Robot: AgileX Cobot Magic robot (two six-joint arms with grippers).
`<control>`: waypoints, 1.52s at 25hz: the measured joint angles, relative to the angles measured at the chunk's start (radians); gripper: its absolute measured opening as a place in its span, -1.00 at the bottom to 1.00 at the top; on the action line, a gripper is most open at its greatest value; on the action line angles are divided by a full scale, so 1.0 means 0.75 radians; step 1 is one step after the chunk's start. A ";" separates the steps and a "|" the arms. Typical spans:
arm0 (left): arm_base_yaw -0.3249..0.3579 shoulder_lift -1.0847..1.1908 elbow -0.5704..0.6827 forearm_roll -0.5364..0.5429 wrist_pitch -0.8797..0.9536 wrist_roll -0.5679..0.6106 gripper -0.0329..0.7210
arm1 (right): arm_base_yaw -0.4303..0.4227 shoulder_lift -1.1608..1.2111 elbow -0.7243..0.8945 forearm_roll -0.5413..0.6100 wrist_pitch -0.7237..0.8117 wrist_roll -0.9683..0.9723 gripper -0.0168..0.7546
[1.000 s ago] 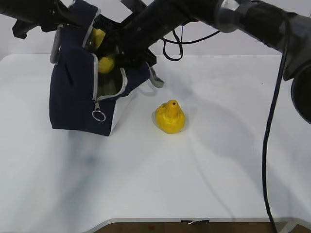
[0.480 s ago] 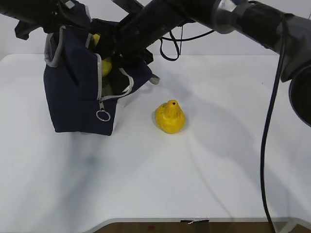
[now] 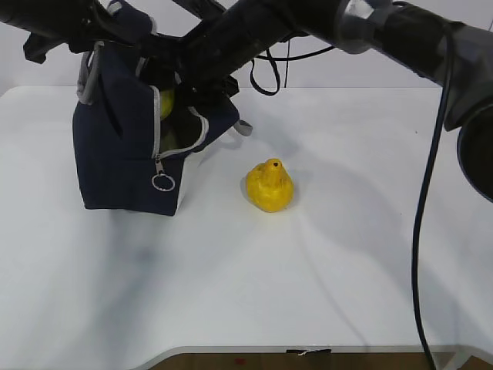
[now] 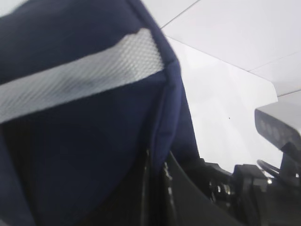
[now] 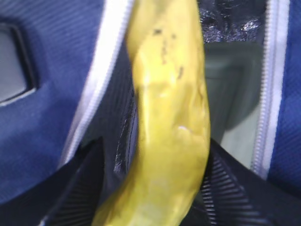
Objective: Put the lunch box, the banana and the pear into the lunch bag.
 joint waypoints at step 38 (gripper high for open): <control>-0.006 0.000 0.000 -0.012 -0.008 0.004 -0.92 | 0.009 0.032 -0.324 -0.365 0.259 -0.031 0.49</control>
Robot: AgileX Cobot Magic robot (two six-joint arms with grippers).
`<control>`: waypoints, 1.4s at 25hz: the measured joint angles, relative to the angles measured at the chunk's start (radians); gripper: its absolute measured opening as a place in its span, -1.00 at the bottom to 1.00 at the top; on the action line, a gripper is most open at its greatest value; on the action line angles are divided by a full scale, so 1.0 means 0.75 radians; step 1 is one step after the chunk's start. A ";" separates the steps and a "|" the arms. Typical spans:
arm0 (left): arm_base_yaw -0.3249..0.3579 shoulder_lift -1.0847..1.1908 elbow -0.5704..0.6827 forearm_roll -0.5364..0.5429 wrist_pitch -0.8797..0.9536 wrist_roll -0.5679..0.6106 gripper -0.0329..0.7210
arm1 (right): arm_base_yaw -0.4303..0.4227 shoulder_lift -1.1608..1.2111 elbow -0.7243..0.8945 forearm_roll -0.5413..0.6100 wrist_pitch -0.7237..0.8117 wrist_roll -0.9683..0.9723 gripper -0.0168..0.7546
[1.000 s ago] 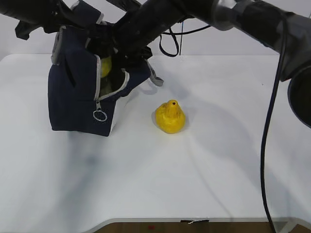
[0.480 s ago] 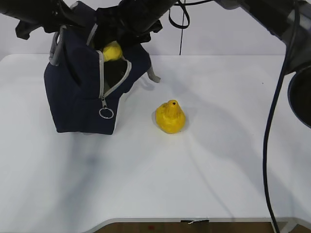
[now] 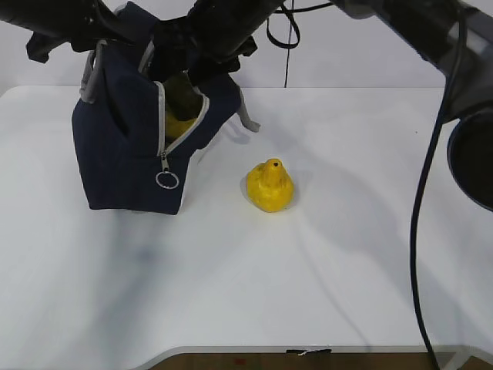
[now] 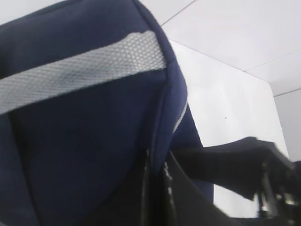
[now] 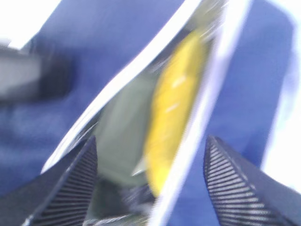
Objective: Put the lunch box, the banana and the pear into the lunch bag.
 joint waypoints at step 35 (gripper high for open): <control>0.000 0.000 0.000 0.062 0.024 0.001 -0.92 | 0.000 -0.437 0.633 -0.564 0.090 0.191 0.49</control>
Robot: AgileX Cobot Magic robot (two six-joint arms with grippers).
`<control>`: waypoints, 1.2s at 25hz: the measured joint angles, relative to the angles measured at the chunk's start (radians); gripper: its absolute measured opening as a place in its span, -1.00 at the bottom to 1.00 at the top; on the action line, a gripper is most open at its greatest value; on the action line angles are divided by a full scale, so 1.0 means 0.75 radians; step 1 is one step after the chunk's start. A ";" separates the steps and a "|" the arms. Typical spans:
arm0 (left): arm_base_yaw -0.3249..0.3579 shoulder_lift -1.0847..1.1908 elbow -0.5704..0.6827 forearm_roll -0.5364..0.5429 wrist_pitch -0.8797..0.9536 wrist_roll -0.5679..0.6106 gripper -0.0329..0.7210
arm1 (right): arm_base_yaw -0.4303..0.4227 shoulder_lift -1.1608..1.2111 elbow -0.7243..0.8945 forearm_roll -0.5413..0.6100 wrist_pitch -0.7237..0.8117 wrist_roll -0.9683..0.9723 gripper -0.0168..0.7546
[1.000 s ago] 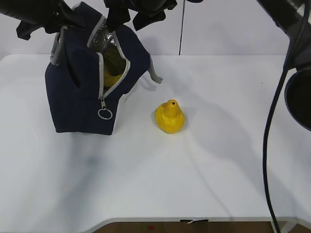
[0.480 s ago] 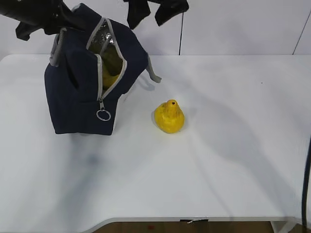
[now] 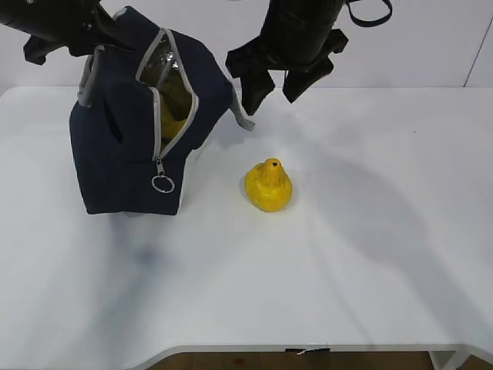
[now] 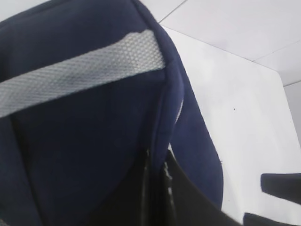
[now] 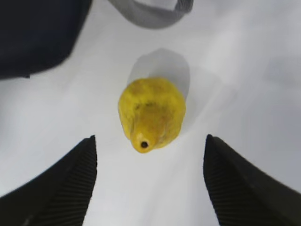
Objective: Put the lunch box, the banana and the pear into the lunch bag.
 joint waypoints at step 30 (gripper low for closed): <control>0.000 0.000 0.000 0.002 0.003 0.005 -0.92 | 0.000 0.115 0.233 0.005 -0.026 -0.065 0.39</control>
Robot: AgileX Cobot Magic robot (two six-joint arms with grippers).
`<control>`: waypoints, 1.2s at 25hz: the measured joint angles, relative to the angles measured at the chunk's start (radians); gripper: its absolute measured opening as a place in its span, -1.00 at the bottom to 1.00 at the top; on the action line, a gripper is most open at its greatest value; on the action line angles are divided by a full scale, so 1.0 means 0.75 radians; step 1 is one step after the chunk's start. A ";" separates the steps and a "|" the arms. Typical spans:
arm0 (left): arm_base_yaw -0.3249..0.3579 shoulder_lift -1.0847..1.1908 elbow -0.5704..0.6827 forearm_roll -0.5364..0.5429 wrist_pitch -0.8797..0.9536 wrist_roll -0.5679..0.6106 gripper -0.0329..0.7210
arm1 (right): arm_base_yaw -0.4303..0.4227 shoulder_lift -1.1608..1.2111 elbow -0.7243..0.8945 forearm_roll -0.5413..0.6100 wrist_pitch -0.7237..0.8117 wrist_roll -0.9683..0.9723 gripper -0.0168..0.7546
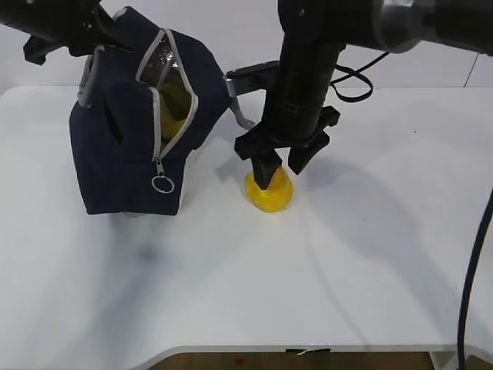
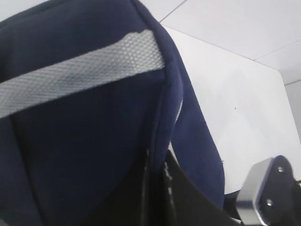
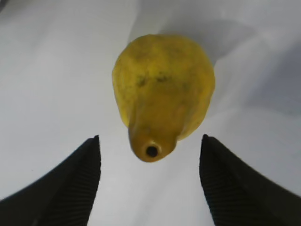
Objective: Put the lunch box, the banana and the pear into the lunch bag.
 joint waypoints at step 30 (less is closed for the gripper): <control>0.000 0.000 0.000 0.000 0.000 0.000 -0.92 | 0.000 0.023 0.000 -0.035 -0.064 -0.010 -0.28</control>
